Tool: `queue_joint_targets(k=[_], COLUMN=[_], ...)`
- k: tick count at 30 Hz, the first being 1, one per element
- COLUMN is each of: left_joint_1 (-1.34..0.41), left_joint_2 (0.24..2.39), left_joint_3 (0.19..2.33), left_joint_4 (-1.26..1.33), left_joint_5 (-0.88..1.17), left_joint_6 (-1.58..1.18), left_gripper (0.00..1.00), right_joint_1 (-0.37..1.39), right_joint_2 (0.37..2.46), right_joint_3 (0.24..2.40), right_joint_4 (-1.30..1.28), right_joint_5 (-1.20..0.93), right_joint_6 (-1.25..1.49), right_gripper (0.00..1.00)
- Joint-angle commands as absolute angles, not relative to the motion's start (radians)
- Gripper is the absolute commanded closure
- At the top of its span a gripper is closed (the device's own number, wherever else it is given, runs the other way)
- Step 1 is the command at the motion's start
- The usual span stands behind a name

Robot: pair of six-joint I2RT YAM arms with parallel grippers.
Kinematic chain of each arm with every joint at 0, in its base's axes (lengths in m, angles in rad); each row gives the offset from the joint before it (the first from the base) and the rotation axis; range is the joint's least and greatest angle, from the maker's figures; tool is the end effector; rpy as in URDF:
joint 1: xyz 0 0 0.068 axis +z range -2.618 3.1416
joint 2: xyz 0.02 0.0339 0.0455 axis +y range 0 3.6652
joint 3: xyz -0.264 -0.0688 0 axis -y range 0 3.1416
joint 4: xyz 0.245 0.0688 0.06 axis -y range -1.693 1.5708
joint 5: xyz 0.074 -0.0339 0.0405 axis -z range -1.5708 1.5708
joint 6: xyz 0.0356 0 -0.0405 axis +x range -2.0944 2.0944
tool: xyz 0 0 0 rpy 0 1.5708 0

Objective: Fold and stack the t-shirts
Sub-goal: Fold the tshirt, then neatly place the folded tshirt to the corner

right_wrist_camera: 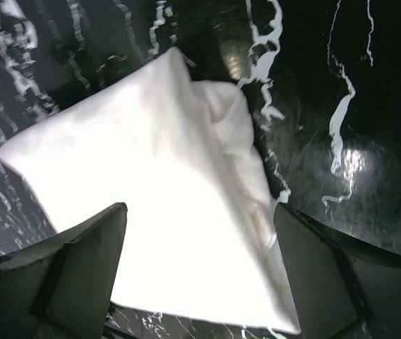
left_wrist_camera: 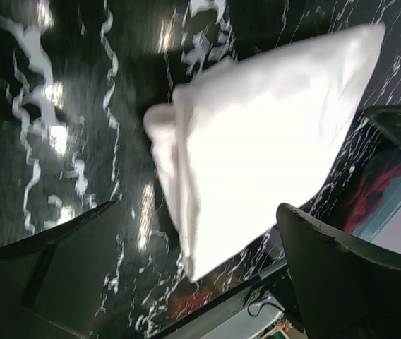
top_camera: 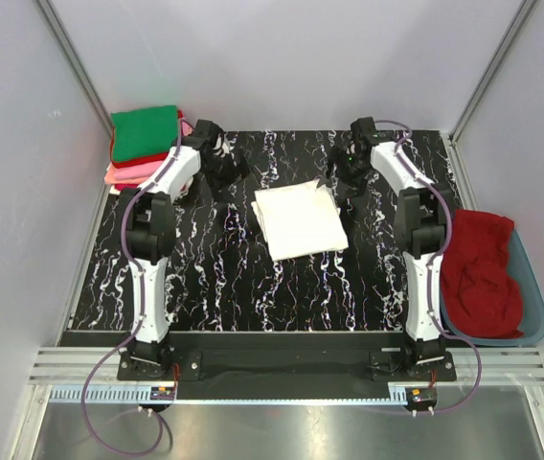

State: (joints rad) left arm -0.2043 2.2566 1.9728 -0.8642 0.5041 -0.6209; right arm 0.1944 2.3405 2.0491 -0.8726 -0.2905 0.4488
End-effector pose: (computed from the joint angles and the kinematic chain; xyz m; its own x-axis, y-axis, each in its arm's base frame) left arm 0.4688 -0.1147 0.2109 -0.9426 -0.3249 -0.0775 -0.2172 0.7723 -0.5970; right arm 0.4870 0.1063 0.1909 -0.9404 0.2385 -0.2423 0.1240 0.9042 0.4087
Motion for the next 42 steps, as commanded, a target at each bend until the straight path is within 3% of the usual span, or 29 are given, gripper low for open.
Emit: queue_joint_targets(k=[1,9,22,29,30,34,39,42], left_joint_1=[-0.207,-0.255,-0.293,-0.317,-0.321,-0.337,-0.347,-0.345], left_joint_2=[2.125,2.034,2.126,2.204,2.223,2.258,2.275,2.257], left_joint_3=[1.815,1.531,1.506,1.528,1.537,1.578,1.624,1.675], left_joint_4=[-0.781,-0.524,-0.353,-0.307,-0.308,-0.296,-0.298,-0.350], left_joint_5=[0.437,0.469,0.397,0.342,0.342,0.338,0.322,0.316], left_joint_6=[-0.595,-0.629,-0.712,-0.773,-0.776,-0.788,-0.779,-0.738], left_gripper=[0.01,0.01,0.04,0.31,0.40,0.58,1.00,1.00], right_joint_1=[0.198,0.198,0.199,0.199,0.201,0.199,0.199,0.199], right_joint_2=[2.185,1.907,1.511,1.342,1.333,1.257,1.195,1.190], right_joint_3=[1.971,1.530,0.909,0.714,0.671,0.578,0.525,0.519], right_joint_4=[-0.773,-0.570,-0.285,-0.152,-0.141,-0.069,-0.015,-0.011], right_joint_5=[-0.301,-0.281,-0.411,-0.501,-0.514,-0.558,-0.592,-0.578], right_joint_6=[0.413,0.443,0.508,0.523,0.522,0.532,0.537,0.541], right_gripper=[0.08,0.08,0.09,0.09,0.10,0.10,0.10,0.11])
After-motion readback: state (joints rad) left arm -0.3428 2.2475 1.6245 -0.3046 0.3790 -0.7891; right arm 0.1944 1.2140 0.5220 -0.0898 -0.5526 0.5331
